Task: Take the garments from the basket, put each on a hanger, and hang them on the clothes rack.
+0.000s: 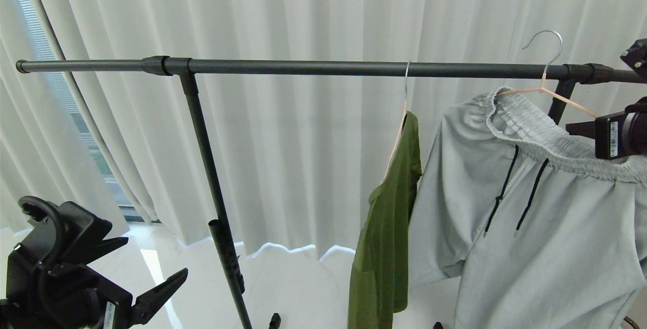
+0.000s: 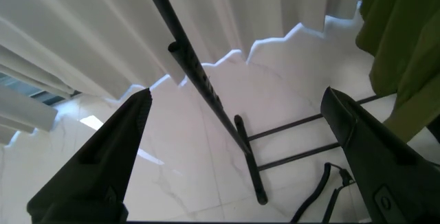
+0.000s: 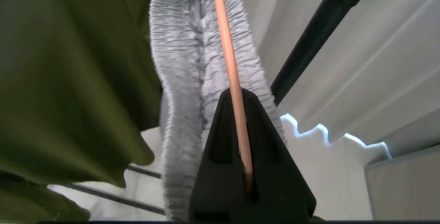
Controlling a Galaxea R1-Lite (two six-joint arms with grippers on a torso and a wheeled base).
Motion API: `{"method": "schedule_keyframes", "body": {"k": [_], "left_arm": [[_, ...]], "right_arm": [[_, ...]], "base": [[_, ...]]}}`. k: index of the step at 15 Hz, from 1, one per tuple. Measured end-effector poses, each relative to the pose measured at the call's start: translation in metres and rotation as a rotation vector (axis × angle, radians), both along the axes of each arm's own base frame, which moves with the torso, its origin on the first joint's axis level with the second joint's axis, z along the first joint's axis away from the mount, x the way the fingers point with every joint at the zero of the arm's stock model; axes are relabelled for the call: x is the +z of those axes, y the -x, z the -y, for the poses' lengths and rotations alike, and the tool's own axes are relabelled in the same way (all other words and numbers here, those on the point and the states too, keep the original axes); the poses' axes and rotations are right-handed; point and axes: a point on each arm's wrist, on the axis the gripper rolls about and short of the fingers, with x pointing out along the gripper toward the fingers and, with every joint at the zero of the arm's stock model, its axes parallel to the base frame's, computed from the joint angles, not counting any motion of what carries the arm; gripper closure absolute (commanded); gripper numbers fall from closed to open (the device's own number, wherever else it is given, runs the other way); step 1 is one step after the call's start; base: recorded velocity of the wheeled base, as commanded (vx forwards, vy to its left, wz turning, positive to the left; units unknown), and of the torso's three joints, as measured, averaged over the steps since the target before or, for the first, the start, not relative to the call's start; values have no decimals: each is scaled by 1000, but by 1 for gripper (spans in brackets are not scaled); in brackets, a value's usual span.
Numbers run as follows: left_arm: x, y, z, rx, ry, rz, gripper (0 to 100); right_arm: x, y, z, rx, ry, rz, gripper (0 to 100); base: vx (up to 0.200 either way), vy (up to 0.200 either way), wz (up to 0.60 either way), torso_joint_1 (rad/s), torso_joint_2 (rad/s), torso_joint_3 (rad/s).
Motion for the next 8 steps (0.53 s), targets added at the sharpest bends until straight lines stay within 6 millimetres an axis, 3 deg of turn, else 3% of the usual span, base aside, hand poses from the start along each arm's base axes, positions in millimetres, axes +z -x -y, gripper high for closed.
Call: {"method": "schedule_keyframes", "body": {"k": [8], "left_arm": [[0,2,0,0,2,4,0]], "right_arm": [[-22,-44,4,-35,5,-33,100]], "base": [[0,0,0,0,0,0]]}}
